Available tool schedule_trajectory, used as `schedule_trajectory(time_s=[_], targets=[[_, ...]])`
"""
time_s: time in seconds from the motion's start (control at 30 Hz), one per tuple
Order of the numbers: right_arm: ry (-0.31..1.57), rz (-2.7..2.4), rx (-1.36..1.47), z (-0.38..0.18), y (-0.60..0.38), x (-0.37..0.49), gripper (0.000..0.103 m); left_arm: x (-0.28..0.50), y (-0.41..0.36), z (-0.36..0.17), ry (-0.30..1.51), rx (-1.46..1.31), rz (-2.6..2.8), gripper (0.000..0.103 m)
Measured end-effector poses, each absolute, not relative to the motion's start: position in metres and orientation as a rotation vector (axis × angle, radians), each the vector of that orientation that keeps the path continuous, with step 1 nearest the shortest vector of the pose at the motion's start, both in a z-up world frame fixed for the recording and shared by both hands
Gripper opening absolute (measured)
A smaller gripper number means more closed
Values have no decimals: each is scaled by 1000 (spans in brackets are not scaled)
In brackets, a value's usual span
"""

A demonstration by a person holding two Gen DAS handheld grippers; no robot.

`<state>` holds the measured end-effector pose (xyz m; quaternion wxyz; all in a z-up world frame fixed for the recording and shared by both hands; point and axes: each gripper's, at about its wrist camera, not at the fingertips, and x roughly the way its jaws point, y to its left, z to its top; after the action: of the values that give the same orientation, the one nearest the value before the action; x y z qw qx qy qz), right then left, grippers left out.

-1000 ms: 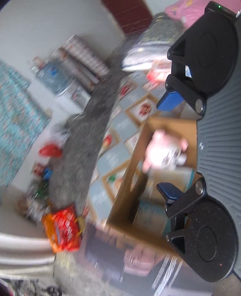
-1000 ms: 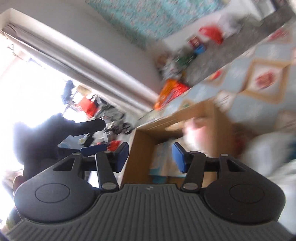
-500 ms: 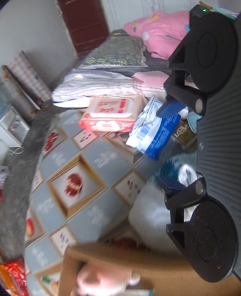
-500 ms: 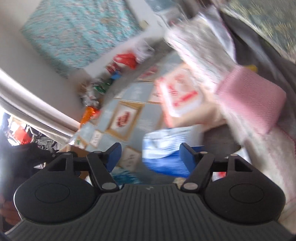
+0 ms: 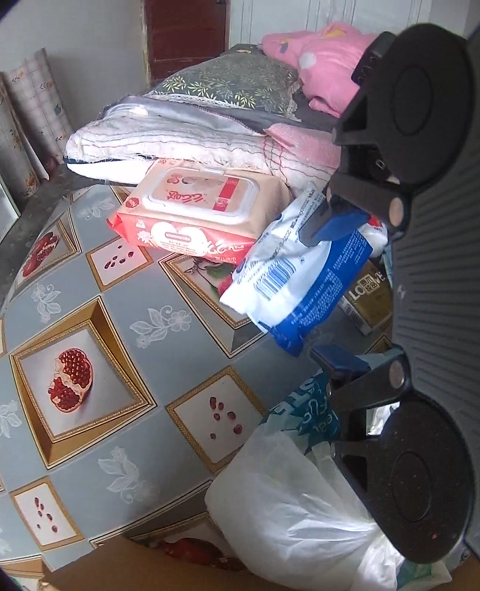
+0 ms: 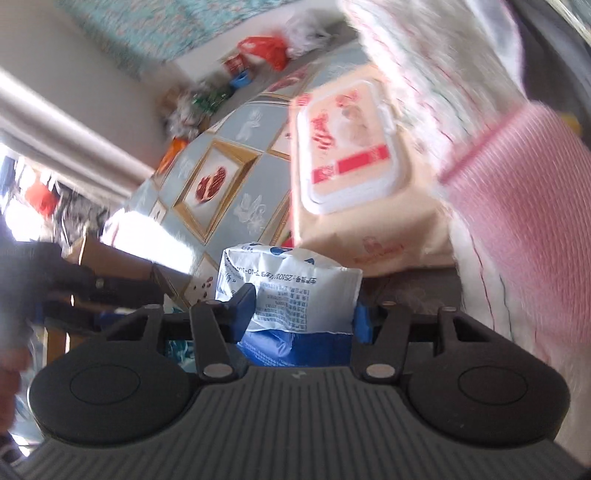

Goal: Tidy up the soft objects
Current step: 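Grasp the blue wet-wipes pack by its edge with the right gripper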

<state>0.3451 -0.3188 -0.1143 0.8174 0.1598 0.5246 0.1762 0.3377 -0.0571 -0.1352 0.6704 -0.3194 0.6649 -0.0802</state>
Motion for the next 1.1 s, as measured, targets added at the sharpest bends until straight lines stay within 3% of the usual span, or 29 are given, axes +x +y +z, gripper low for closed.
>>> schedule_trajectory(time_s=[0.07, 0.3, 0.47, 0.57, 0.9, 1.1], targets=[[1080, 421, 218, -102, -305, 340, 39, 338, -54, -136, 1497, -750, -179, 70], [869, 629, -416, -65, -233, 290, 37, 339, -44, -132, 1494, -855, -206, 81], [738, 756, -812, -67, -201, 236, 37, 335, -51, -134, 1527, -823, -213, 83], [729, 804, -910, -71, -198, 214, 37, 329, -59, -137, 1558, -749, -200, 82], [887, 841, -637, -46, -235, 201, 41, 306, -79, -147, 1622, -580, -165, 70], [1123, 726, 73, -50, -329, 266, 43, 299, -73, -146, 1594, -624, -207, 70]])
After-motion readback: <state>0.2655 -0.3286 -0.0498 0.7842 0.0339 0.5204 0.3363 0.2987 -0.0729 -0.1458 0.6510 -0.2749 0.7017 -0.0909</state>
